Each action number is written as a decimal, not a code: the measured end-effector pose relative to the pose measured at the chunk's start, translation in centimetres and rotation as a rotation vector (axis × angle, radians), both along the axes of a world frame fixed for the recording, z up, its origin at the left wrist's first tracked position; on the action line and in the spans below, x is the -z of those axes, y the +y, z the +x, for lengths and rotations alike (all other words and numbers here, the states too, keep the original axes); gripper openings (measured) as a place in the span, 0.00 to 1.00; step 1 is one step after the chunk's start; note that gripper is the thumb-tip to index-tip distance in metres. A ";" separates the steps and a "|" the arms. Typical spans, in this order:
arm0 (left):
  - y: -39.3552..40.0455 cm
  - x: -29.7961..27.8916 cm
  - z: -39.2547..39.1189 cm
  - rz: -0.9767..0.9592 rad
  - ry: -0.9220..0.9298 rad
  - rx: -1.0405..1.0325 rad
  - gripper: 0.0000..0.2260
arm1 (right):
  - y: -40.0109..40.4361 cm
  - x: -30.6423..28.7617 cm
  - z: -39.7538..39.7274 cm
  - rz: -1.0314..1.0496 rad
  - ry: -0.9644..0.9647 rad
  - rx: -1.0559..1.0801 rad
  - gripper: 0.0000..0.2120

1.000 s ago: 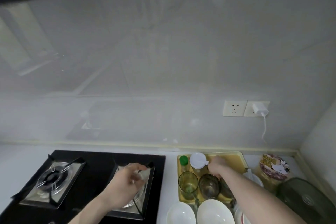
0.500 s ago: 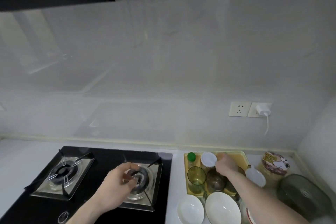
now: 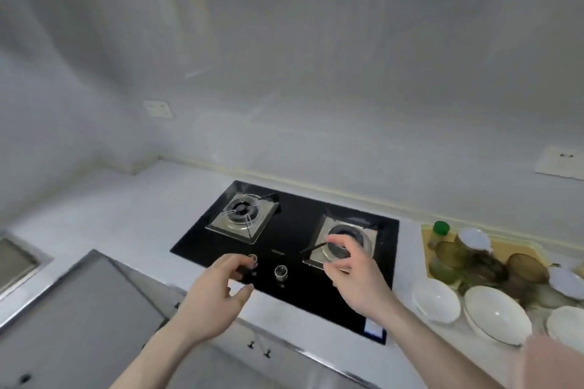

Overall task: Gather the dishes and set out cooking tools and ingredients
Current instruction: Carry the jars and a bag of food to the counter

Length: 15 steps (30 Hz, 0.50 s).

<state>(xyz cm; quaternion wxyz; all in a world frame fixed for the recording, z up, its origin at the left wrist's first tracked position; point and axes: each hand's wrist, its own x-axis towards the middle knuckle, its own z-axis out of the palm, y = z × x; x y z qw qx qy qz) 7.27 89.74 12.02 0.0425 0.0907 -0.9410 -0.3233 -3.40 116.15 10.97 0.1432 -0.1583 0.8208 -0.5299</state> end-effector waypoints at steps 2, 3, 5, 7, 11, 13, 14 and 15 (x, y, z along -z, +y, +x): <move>-3.1 0.4 4.6 -0.015 0.008 -0.060 0.16 | -4.2 -0.5 3.9 0.017 0.008 -0.115 0.20; -4.8 0.6 7.1 -0.018 0.014 -0.098 0.16 | -6.5 -0.5 5.5 0.024 0.009 -0.176 0.21; -7.7 0.8 11.7 -0.019 0.011 -0.166 0.17 | -10.6 -0.5 8.4 0.032 0.002 -0.262 0.22; -10.4 1.0 16.1 -0.028 0.010 -0.251 0.17 | -14.5 -0.2 11.1 0.035 0.033 -0.360 0.22; -14.8 1.3 24.2 -0.024 0.023 -0.424 0.17 | -22.1 -0.1 15.8 0.056 0.100 -0.552 0.22; -16.8 1.6 27.8 -0.007 0.030 -0.514 0.17 | -25.7 -0.1 17.8 0.057 0.149 -0.639 0.22; -17.7 1.9 29.5 -0.005 0.044 -0.563 0.17 | -27.5 -0.1 18.7 0.062 0.169 -0.687 0.22; -18.7 2.2 31.7 0.004 0.053 -0.628 0.17 | -29.7 -0.1 19.9 0.075 0.187 -0.745 0.22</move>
